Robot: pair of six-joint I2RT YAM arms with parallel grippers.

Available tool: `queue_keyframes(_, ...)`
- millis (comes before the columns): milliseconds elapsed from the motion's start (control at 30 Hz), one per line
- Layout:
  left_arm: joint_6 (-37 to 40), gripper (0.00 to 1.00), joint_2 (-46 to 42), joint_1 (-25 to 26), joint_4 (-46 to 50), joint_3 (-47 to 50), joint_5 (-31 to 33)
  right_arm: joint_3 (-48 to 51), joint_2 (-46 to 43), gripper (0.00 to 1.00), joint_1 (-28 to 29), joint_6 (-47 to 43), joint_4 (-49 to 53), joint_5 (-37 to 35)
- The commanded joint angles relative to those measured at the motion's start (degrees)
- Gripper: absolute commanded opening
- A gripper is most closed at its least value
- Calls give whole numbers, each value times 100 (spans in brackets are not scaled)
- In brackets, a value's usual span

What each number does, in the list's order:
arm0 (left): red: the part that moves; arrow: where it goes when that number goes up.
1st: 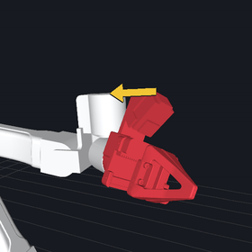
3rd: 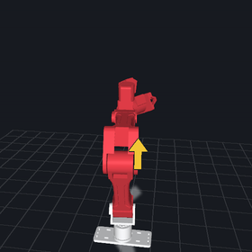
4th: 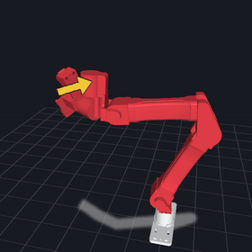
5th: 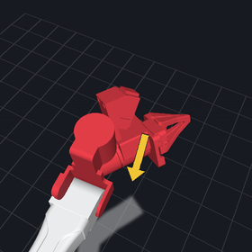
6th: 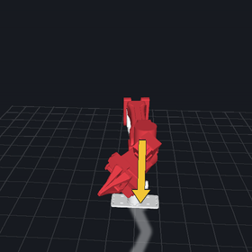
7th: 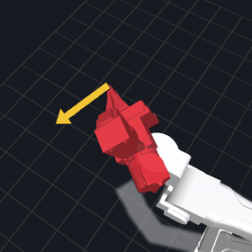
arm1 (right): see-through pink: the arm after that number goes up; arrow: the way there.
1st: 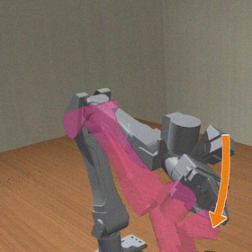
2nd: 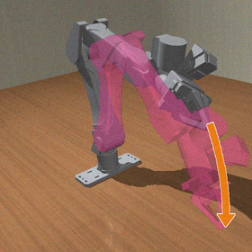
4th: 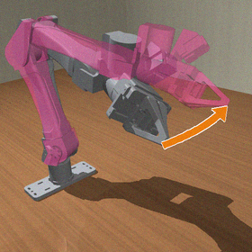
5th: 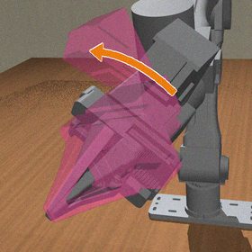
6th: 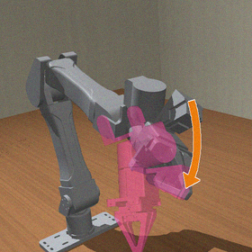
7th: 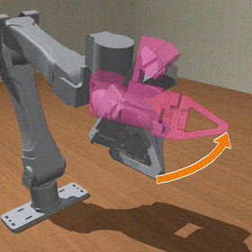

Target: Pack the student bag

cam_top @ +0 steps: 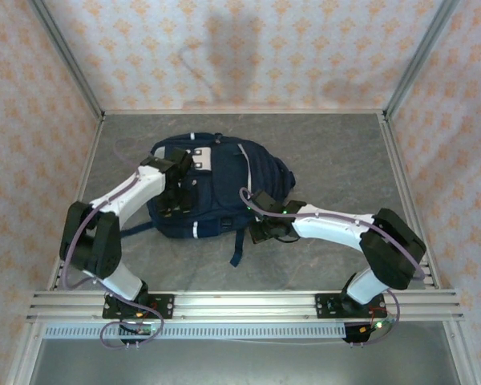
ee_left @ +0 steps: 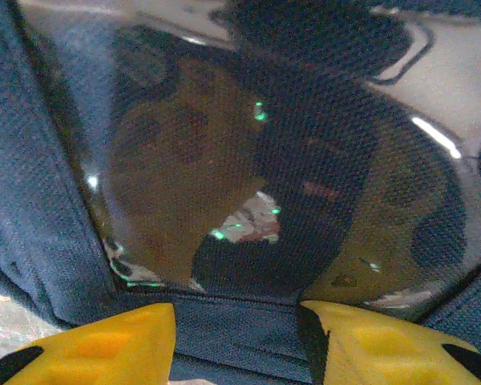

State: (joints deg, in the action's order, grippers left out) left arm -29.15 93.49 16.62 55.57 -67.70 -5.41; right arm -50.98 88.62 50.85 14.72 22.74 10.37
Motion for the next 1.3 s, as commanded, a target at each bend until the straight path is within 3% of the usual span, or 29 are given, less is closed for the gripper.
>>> queue_keyframes(0,455,47,493,-45,-477,-534,308,-52,-118,0,119,24,150,239)
queue_keyframes(200,427,47,652,-45,-697,-1201,-276,-520,261,0,462,279,240,300)
queue_keyframes(333,145,48,109,-45,-775,-1014,-566,-746,419,0,479,728,233,192)
queue_keyframes(433,-310,49,-591,-45,-960,-374,-875,-725,386,0,481,1114,-102,236)
queue_keyframes(533,-1043,51,-1386,-41,-1631,726,-1570,-677,383,0,487,1465,-457,341)
queue_keyframes(667,-2257,56,-2393,-36,-3230,2391,-2503,-542,338,0,487,1780,-897,448)
queue_keyframes(767,-2819,66,-3006,-19,-4140,3238,-2590,-500,363,0,479,1859,-992,475)
queue_keyframes(967,-3453,69,-3021,145,-5289,4039,-2584,-458,398,0,487,1997,-1048,519)
queue_keyframes(1267,-3344,68,-2216,289,-5586,3843,-2323,-268,291,0,482,2245,-1221,542)
